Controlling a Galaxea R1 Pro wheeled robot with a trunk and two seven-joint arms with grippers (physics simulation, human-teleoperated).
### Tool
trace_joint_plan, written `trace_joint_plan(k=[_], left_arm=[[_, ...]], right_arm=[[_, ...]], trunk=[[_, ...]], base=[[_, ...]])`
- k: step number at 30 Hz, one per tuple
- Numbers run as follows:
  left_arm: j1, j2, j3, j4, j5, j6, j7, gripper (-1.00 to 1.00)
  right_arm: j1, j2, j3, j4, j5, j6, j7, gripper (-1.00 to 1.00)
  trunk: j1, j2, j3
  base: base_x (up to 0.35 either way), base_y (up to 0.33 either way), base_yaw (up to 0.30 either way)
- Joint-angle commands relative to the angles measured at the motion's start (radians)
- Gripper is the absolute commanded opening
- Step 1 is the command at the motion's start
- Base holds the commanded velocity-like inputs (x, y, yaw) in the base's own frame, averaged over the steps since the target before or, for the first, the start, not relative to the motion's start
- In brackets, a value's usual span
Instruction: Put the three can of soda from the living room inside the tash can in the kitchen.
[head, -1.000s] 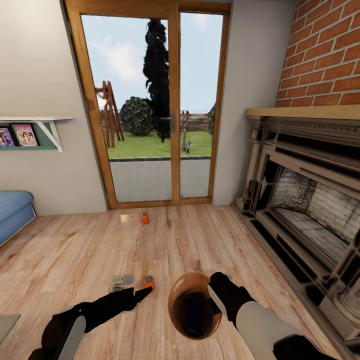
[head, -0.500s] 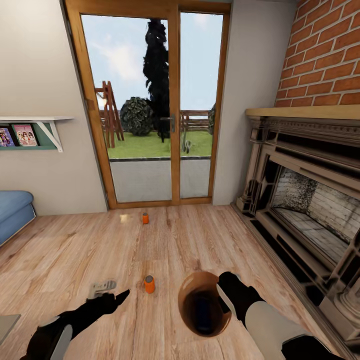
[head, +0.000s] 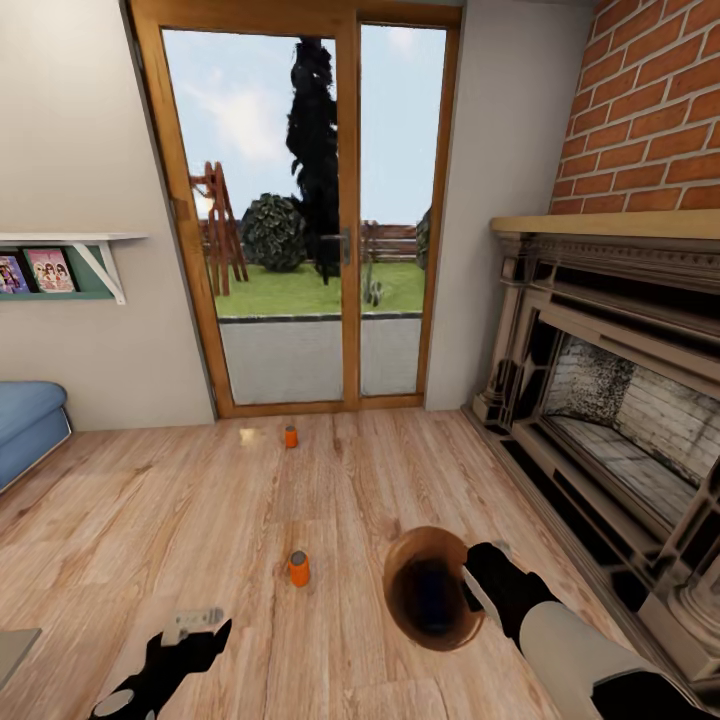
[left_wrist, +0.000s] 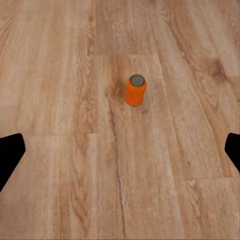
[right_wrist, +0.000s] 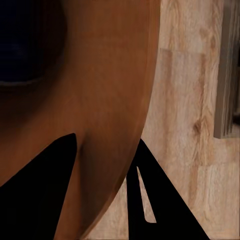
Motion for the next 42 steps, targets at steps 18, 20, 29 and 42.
trace_joint_plan(k=[18, 20, 29, 42], left_arm=[[0.0, 0.0, -0.092, 0.085, -0.014, -0.228, 0.004, 1.0], [0.0, 0.0, -0.094, 0.095, -0.013, -0.245, 0.003, 1.0], [0.001, 0.001, -0.096, 0.126, -0.013, -0.279, 0.006, 1.0], [0.0, 0.001, -0.091, 0.204, -0.007, -0.327, 0.007, 1.0]], right_arm=[[0.007, -0.056, 0.002, 0.004, 0.025, -0.244, 0.156, -1.0], [0.008, -0.063, 0.002, 0.005, 0.025, -0.26, 0.157, -1.0], [0.045, -0.099, -0.017, 0.007, -0.009, -0.322, 0.16, -1.0], [0.097, -0.11, -0.027, 0.007, -0.019, -0.423, 0.157, -1.0]], trunk=[[0.0, 0.0, 0.0], [0.0, 0.0, 0.0], [0.0, 0.0, 0.0], [0.0, 0.0, 0.0]], base=[[0.0, 0.0, 0.0], [0.0, 0.0, 0.0], [0.0, 0.0, 0.0], [0.0, 0.0, 0.0]])
